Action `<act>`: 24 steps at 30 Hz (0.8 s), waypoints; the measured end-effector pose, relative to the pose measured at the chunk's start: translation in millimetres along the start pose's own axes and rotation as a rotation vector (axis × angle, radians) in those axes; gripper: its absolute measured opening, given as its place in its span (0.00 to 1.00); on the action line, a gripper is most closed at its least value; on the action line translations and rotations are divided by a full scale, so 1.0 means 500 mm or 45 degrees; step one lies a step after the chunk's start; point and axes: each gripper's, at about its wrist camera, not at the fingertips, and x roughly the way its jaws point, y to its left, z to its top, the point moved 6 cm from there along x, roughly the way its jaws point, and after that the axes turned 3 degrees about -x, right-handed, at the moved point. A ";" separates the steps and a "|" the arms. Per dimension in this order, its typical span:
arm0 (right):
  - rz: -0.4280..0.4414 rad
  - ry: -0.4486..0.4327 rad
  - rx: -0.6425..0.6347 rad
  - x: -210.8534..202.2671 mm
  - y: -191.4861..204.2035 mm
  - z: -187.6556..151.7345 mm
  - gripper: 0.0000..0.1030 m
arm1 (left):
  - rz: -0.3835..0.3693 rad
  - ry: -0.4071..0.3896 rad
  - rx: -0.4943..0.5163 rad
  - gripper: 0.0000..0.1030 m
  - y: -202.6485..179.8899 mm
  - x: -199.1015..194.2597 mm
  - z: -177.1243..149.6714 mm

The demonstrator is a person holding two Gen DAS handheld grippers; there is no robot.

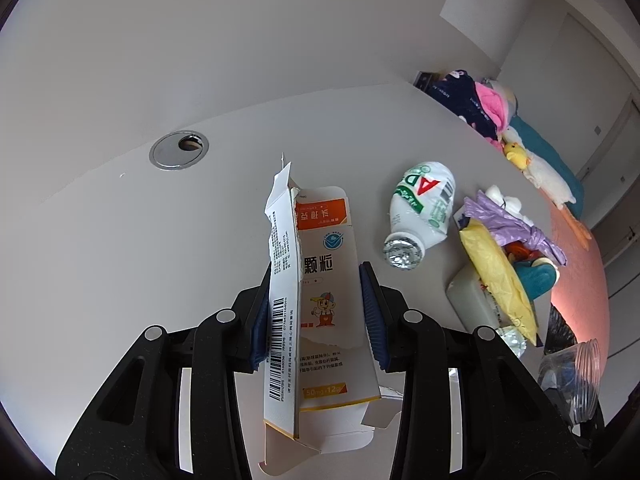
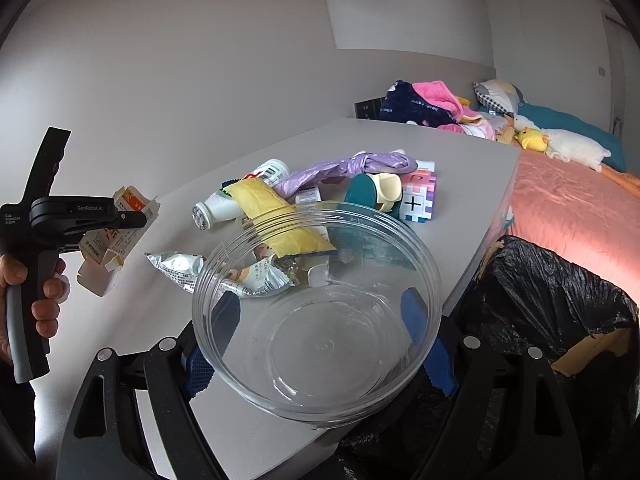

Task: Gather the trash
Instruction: 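Carry the medicine box with the left gripper over the black trash bag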

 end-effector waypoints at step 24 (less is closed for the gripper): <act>-0.177 -0.102 0.133 -0.131 -0.166 -0.011 0.81 | -0.257 0.058 0.264 0.39 -0.312 -0.008 -0.072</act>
